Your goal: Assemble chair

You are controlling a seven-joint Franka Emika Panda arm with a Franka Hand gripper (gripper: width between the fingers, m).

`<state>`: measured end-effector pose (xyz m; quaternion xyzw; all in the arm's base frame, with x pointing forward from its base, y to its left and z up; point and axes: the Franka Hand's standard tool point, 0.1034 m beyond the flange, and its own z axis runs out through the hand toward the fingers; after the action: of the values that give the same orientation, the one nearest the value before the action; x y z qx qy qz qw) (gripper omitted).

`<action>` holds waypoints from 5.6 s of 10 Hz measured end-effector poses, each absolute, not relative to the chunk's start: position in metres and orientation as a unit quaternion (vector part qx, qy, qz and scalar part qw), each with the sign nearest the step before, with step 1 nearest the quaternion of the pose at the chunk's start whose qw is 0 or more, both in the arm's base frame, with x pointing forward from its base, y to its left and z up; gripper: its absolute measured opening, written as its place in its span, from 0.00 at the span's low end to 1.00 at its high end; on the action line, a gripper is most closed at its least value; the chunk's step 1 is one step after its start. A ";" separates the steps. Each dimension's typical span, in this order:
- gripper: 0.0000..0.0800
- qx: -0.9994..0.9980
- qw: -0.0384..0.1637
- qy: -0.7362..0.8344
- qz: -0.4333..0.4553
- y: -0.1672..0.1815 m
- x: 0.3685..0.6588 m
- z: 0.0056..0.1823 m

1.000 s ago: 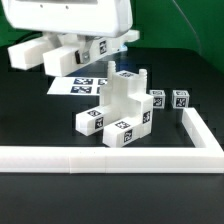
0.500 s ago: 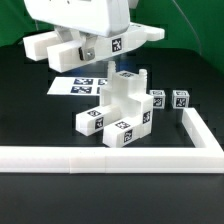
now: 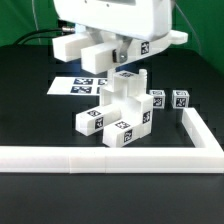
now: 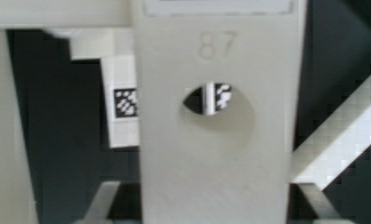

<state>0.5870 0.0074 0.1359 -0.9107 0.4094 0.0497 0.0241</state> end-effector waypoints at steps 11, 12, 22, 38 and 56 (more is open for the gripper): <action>0.36 -0.941 -0.001 0.336 0.044 0.022 0.586 0.123; 0.36 -0.941 -0.001 0.336 0.037 0.024 0.587 0.121; 0.36 -0.943 0.007 0.332 0.010 0.031 0.591 0.120; 0.36 -0.939 0.003 0.343 0.011 0.037 0.574 0.107; 0.81 -0.950 -0.007 0.311 -0.004 0.023 0.584 0.083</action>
Offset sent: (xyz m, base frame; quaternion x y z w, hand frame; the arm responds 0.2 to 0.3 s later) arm 0.0000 0.0000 0.0000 0.0000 0.0000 0.0000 1.0000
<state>0.5844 0.0230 0.0828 -0.9505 0.3107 -0.0040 -0.0068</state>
